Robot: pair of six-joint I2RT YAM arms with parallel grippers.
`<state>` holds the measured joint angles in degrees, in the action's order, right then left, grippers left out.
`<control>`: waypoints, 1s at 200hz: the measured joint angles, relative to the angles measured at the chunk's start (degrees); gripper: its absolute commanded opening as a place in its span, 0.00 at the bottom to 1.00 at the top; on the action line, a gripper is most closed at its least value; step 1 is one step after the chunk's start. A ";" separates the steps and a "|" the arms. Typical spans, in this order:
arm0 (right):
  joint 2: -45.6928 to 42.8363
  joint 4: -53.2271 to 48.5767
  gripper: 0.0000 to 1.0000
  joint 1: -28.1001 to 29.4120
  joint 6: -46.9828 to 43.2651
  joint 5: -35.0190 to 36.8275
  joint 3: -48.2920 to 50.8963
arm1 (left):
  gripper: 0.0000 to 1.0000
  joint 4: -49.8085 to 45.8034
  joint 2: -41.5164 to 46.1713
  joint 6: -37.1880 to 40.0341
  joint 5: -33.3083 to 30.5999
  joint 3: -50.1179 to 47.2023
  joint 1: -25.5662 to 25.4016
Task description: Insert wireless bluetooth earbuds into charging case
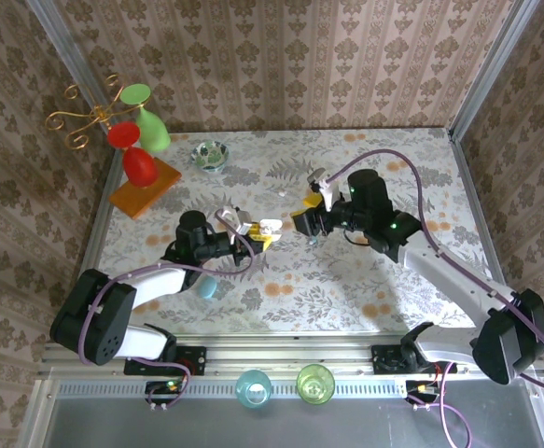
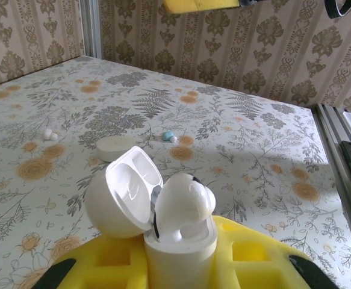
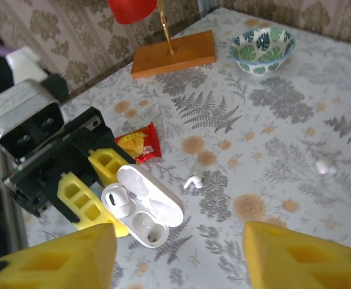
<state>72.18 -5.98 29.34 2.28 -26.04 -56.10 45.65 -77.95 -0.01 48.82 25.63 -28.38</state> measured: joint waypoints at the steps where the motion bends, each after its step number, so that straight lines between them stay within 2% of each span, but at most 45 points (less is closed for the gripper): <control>1: 0.11 -0.02 0.52 0.00 0.17 -0.11 -0.04 | 0.00 0.00 0.02 -0.02 0.00 0.00 0.00; 55: 6.54 -0.22 0.40 4.13 3.37 -5.70 -2.43 | 0.00 0.04 0.79 0.22 -0.92 -0.17 0.02; 112: 10.78 -0.46 0.26 6.43 3.61 -6.21 -4.81 | 0.00 0.04 1.46 0.24 -1.11 -0.28 0.02; 200: 13.07 -3.32 0.24 7.08 1.20 -3.93 -6.12 | 0.00 -0.09 2.60 0.20 -1.49 -0.42 -0.02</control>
<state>85.25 -9.30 36.42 3.49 -29.98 -62.22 45.56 -75.35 0.19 47.33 25.21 -28.40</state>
